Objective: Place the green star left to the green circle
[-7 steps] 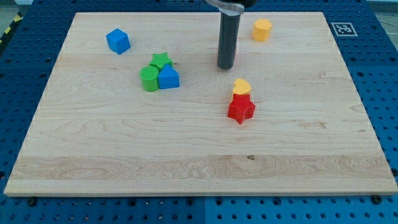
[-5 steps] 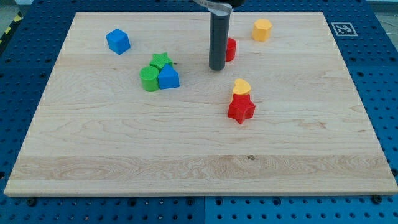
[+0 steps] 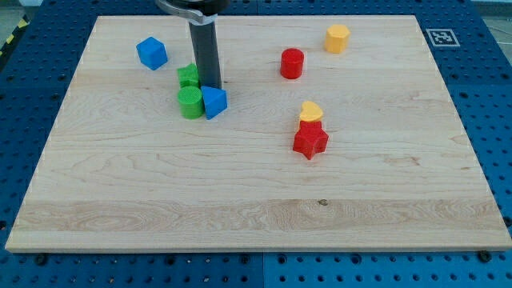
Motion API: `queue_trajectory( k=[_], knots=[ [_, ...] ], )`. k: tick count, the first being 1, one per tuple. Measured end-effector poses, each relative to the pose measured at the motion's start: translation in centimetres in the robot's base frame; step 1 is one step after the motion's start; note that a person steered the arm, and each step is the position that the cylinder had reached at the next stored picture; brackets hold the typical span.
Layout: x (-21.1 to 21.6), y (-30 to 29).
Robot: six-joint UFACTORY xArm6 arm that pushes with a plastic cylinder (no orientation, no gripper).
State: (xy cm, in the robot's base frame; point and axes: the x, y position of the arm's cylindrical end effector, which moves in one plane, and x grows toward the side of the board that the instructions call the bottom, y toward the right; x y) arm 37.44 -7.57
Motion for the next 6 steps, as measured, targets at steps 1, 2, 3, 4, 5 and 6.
queue_trajectory(
  k=[1, 2, 3, 4, 5, 6],
  knots=[
    [-2.4, 0.0],
    [-3.3, -0.6],
    [-3.2, -2.5],
    [-2.4, -3.6],
    [-3.5, -4.6],
    [-3.8, -7.0]
  ],
)
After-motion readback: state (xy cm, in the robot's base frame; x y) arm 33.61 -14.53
